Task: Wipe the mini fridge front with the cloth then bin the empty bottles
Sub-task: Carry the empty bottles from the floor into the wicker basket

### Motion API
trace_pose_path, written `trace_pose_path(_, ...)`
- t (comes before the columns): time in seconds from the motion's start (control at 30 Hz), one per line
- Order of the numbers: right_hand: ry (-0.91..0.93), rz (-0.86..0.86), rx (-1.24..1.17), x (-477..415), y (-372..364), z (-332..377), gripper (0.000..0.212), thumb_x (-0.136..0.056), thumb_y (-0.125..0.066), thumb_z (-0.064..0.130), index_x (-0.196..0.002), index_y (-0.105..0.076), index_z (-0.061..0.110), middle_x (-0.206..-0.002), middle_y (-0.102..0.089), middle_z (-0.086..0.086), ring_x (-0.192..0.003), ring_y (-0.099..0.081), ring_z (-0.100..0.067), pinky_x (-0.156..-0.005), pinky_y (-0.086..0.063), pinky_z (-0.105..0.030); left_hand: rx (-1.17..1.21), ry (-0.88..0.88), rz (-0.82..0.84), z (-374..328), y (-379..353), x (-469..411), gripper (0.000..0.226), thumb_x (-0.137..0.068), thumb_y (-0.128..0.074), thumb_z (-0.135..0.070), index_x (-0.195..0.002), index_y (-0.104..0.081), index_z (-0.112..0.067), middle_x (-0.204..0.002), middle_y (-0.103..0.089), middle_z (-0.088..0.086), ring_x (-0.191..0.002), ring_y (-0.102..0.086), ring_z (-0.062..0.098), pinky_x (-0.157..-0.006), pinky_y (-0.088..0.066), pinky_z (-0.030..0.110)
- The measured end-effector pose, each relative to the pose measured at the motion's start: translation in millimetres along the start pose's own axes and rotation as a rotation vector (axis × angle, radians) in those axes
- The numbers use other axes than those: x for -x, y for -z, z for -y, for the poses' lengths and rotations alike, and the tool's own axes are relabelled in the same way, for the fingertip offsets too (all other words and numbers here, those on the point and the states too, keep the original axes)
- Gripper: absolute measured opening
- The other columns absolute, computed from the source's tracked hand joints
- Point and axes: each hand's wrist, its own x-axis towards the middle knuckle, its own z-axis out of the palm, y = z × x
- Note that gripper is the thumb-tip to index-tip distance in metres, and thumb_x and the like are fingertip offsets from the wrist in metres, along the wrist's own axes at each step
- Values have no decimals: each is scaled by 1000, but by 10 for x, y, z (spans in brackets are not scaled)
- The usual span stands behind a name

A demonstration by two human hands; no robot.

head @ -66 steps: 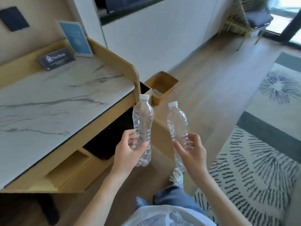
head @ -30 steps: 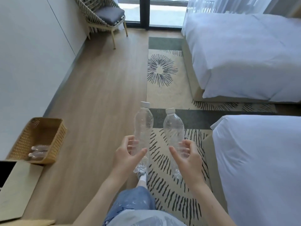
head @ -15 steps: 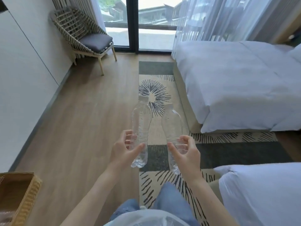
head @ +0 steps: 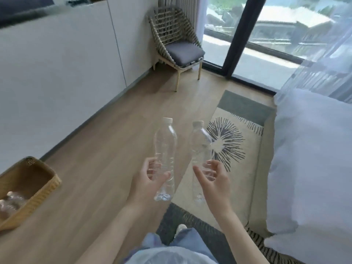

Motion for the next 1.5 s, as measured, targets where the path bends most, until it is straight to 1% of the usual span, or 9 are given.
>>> trace_pose_path(0.2,60,319,44,-1040,-598,255,41,-80,-84,35,-110,-59,21,-104,-66,0,-91,-66,-25,-84,-57,-45,113,142,-308,-122,125,-437,58,-57,-69,-61,-109,-57,-40,-108,-66,-16,-95,-61,-6,-69,-42,4)
trace_pose_path(0.5,130,661,104,-1751,-2302,522,37,-76,-86,40,-100,-59,33,-96,-68,12,-88,-69,-11,-82,-58,-35,156,313,-670,384,997,-1012,41,-79,-83,-31,-110,-57,-37,-110,-66,-19,-97,-57,-17,-71,-38,-2)
trace_pose_path(0.67,189,797,102,-2001,-3447,948,35,-77,-85,39,-100,-59,34,-98,-70,10,-82,-67,-2,-69,-49,-12,211,362,-809,592,1820,-1509,49,-67,-79,-57,-109,-55,-47,-112,-64,-25,-102,-60,-5,-82,-52,25)
trace_pose_path(0.77,221,881,109,-2126,-4049,1259,35,-78,-85,37,-102,-59,34,-99,-70,7,-86,-68,-9,-66,-49,-9,226,356,-867,619,2332,-1788,56,-61,-74,-65,-111,-54,-47,-110,-62,-30,-104,-58,-8,-89,-54,37)
trace_pose_path(0.9,243,977,92,-2268,-4684,1595,37,-80,-84,36,-106,-59,31,-100,-69,9,-81,-66,-4,-67,-51,-11,241,370,-930,584,2870,-2122,53,-70,-81,-54,-115,-54,-42,-120,-61,-21,-114,-56,1,-95,-47,33)
trace_pose_path(1.03,259,1039,111,-2488,-5351,1771,37,-78,-85,37,-104,-59,31,-91,-71,8,-76,-67,-2,-64,-50,-11,285,409,-998,629,3274,-2517,52,-82,-80,-27,-126,-54,-23,-127,-59,-4,-114,-57,16,-99,-49,44)
trace_pose_path(1.17,288,1119,147,-2756,-6142,1905,40,-79,-85,36,-108,-59,25,-94,-68,10,-76,-65,1,-65,-51,-11,251,467,-1063,702,3677,-2929,51,-85,-77,-24,-129,-52,-17,-126,-58,-2,-114,-56,17,-81,-42,7)
trace_pose_path(1.27,324,1205,185,-2919,-6716,2063,41,-80,-84,37,-108,-59,23,-97,-69,8,-77,-65,1,-62,-50,-10,266,508,-1164,706,3983,-3191,52,-84,-78,-26,-128,-53,-17,-125,-61,-4,-113,-57,12,-76,-38,1)
trace_pose_path(1.5,411,1410,255,-2909,-7818,2439,35,-79,-83,40,-102,-59,31,-97,-69,10,-77,-66,1,-61,-49,-10,333,594,-1344,886,4649,-3472,52,-77,-79,-50,-120,-50,-44,-115,-58,-27,-105,-56,-11,-70,-42,1)
